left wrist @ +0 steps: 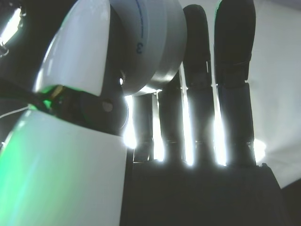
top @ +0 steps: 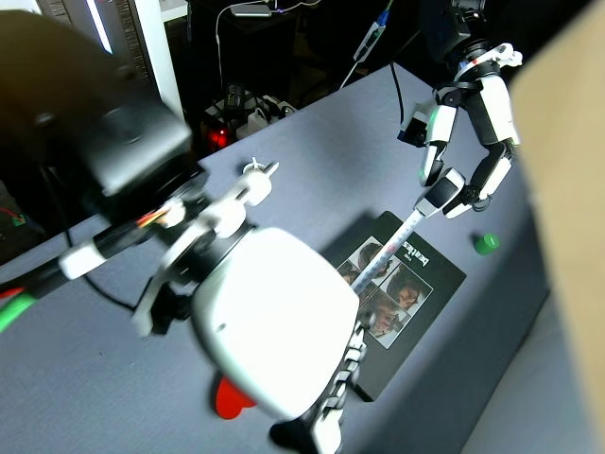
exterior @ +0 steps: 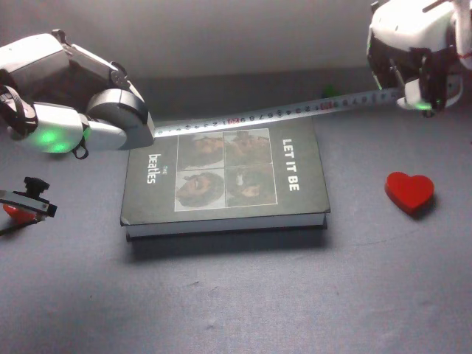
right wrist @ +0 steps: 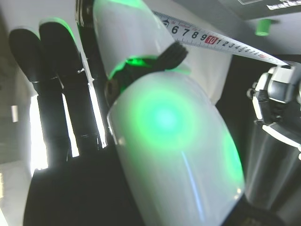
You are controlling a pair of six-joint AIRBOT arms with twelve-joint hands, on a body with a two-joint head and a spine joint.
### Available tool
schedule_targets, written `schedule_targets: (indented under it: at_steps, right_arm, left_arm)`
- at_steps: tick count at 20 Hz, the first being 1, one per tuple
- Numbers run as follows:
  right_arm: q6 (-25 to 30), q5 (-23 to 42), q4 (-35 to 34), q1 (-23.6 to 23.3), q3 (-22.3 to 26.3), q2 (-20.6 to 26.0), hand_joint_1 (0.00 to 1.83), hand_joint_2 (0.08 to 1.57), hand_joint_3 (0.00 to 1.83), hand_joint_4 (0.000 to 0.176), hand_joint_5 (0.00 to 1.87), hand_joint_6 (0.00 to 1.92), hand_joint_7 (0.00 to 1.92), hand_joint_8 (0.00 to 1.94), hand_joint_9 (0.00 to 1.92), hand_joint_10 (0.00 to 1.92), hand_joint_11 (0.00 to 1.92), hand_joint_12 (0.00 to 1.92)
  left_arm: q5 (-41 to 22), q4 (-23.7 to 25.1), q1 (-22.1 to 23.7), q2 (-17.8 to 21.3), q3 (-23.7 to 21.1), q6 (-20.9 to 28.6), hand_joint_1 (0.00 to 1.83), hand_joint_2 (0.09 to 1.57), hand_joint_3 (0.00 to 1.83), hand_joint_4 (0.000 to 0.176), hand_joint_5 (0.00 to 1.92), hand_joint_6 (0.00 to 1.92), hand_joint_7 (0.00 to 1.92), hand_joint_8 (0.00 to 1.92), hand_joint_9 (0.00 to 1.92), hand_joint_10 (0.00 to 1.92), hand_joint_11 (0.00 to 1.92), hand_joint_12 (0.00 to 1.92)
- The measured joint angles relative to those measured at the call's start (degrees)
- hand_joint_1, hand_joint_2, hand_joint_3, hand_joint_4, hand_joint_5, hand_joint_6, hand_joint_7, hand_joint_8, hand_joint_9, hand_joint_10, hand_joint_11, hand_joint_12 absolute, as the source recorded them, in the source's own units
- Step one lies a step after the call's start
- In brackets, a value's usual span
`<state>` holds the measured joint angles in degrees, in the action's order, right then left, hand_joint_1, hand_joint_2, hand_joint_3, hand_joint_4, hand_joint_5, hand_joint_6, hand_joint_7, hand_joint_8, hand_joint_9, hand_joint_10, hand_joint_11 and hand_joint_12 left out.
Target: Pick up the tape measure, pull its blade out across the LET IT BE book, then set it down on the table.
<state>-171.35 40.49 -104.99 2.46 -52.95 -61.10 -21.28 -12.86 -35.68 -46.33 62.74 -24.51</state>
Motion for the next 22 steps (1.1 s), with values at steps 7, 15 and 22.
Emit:
schedule_targets:
  at_steps: [7, 15, 22]
  right_arm:
    - [-0.02, -1.25, 0.55, -0.04, 0.0, 2.62, 1.37, 1.13, 0.0, 0.0, 0.86, 1.09, 1.03, 0.89, 0.86, 1.28, 0.69, 1.3]
    - [0.09, -2.27, 1.38, 1.07, -0.04, 4.94, 1.21, 1.13, 0.0, 0.0, 0.88, 1.09, 1.04, 0.95, 0.97, 0.59, 0.7, 1.27]
    - [0.11, -3.54, 1.73, 1.57, -0.87, 5.95, 1.21, 1.13, 0.0, 0.0, 0.86, 1.1, 1.04, 0.97, 0.97, 0.56, 0.69, 1.27]
  left_arm:
    - [-0.2, -0.07, -0.26, 0.0, 0.0, 0.0, 1.39, 1.09, 0.0, 0.0, 0.99, 0.71, 1.05, 0.9, 0.96, 1.24, 1.01, 1.09]
    - [-0.2, -0.04, -0.26, 0.0, -0.02, 0.0, 1.39, 1.09, 0.0, 0.0, 1.0, 0.7, 1.06, 0.9, 0.97, 1.23, 1.02, 1.09]
    - [-0.22, 0.04, -0.26, 0.0, -0.02, 0.02, 1.39, 1.08, 0.0, 0.0, 1.0, 0.7, 1.06, 0.89, 0.97, 1.23, 1.01, 1.09]
